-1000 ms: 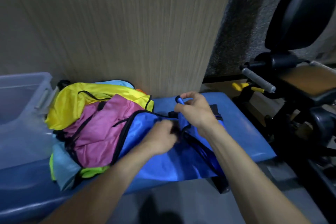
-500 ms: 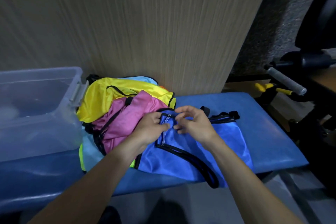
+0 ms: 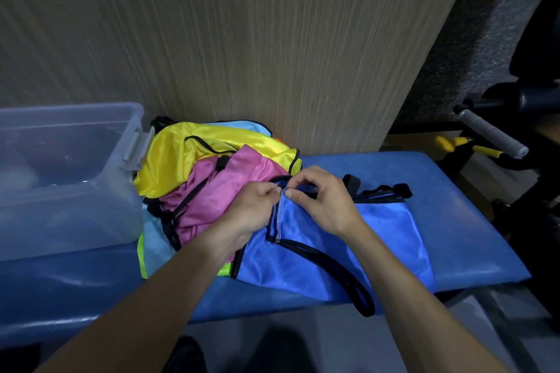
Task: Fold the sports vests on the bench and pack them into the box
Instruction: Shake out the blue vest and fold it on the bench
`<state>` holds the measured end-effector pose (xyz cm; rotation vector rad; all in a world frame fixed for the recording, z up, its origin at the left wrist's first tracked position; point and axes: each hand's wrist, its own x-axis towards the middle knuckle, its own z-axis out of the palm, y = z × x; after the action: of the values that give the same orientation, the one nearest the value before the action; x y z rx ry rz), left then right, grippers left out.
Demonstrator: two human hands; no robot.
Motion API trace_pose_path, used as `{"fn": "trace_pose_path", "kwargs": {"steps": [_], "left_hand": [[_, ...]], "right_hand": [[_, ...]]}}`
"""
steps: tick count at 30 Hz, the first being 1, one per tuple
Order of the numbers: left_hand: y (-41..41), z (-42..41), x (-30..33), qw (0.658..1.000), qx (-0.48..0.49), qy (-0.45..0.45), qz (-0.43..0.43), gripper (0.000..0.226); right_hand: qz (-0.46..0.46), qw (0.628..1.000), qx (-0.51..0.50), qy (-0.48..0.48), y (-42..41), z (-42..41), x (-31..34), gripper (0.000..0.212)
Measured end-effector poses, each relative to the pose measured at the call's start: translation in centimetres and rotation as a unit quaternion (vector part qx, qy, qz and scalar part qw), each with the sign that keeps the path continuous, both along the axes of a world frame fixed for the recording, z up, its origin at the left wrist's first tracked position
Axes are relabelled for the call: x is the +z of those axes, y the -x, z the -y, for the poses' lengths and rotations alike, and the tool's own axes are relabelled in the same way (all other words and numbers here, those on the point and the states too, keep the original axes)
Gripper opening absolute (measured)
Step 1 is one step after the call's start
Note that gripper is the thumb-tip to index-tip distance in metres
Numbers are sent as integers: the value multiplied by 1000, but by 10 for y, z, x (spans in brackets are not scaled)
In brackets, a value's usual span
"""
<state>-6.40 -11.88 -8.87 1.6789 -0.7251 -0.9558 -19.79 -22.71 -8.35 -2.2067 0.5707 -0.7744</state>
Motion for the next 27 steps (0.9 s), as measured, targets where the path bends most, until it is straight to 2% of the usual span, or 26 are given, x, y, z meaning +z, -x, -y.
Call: {"fn": "trace_pose_path", "kwargs": {"steps": [4,6,8,13,18,21,23,25,27], "left_hand": [[4,-2,10,998,7,15,-53,35],[6,-6,15,998,-26,19,-45,28],[8,-10,15,997,-70,28,12,15],[3,-10,9,987,-26,26,154,37],[-5,-7,16,961,48,-1,273,44],[-2,-10,19,935,40,12,353,46],[1,-11,19,905,32,38,423,49],[0,-8,16,871,13,39,489,57],[0,-3,14,836,-5,13,549,64]], "right_hand": [[-20,1000,-5,22,-12,-3,-5,8],[-31,999,-4,6,-14,-1,-5,9],[-44,999,1,-6,-14,1,-5,11],[3,999,-19,-48,-14,4,0,14],[12,993,-119,9,14,18,12,15],[-27,977,-211,35,57,39,7,19],[-103,952,-286,38,87,54,0,29],[-185,922,-337,-38,116,61,-5,41],[-233,900,-346,-127,135,63,-8,51]]}}
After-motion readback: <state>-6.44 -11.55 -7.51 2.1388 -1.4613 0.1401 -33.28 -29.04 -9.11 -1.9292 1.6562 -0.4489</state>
